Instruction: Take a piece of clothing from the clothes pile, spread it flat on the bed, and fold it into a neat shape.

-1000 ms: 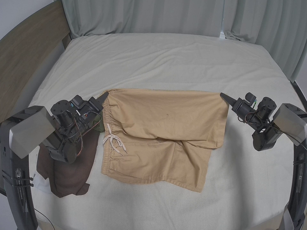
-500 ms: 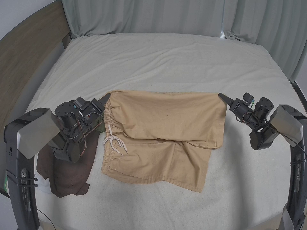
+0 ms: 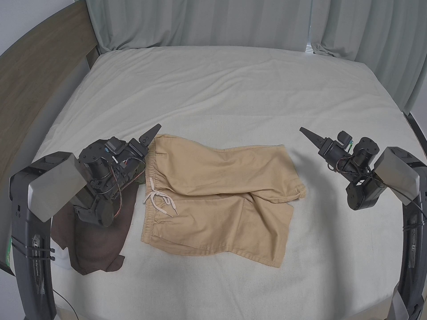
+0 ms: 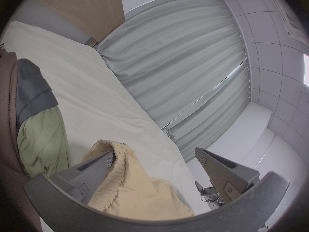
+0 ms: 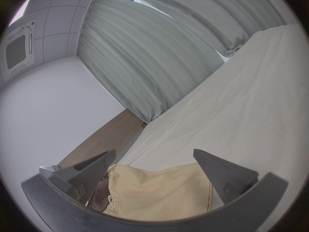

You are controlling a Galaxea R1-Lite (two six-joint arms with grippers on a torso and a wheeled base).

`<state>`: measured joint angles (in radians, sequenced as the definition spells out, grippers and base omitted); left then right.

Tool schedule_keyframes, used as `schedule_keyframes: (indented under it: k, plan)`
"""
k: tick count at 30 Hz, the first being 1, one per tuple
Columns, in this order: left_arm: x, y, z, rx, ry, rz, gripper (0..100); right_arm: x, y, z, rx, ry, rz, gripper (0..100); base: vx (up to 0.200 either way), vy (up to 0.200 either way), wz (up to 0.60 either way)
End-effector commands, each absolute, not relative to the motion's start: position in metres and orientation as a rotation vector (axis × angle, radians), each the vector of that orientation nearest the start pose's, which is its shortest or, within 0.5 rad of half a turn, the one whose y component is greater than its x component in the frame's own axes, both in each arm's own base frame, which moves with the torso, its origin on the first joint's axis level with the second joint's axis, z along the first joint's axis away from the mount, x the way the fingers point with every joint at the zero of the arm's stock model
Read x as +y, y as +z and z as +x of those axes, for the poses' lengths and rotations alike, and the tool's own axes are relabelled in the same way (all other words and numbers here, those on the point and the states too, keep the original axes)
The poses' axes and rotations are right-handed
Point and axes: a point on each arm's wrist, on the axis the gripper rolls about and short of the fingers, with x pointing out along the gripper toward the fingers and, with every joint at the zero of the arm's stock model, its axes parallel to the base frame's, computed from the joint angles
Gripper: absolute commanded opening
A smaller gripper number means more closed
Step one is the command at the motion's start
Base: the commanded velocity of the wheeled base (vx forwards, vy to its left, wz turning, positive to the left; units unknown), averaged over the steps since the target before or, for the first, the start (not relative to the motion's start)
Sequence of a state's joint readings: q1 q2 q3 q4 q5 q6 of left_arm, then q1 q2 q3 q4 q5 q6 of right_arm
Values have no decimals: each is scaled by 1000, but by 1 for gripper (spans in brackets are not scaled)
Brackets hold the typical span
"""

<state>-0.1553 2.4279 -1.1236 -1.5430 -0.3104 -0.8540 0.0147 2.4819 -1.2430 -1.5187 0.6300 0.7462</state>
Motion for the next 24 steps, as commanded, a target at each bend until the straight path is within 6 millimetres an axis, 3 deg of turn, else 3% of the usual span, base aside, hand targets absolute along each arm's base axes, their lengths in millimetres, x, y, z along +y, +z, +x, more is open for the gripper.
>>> schedule_keyframes:
  k: [1, 7, 11, 13, 15, 18, 19, 22, 24]
  plan:
    - [-73, 66, 434, 3, -517, -820, 100, 26, 86, 439, 4, 715, 635, 100, 0, 0, 0]
    - [-59, 72, 425, 15, -480, -815, 100, 34, 94, 410, 53, 719, 640, 100, 0, 0, 0]
    - [-54, 85, 408, 25, -474, -801, 100, 37, 97, 390, 84, 715, 627, 100, 0, 0, 0]
    - [-50, 91, 392, 30, -465, -754, 100, 37, 94, 375, 120, 703, 607, 100, 0, 0, 0]
    - [-50, 91, 388, 38, -462, -742, 100, 37, 93, 371, 128, 700, 600, 100, 0, 0, 0]
    - [-47, 98, 361, 76, -480, -716, 100, 35, 80, 356, 168, 680, 524, 100, 0, 0, 0]
    - [-47, 98, 361, 76, -480, -716, 100, 35, 80, 356, 168, 680, 524, 100, 0, 0, 0]
    - [-46, 112, 334, 101, -529, -711, 100, 39, 76, 341, 206, 685, 516, 100, 0, 0, 0]
    - [-46, 113, 329, 110, -539, -709, 100, 40, 76, 337, 215, 688, 518, 100, 0, 0, 0]
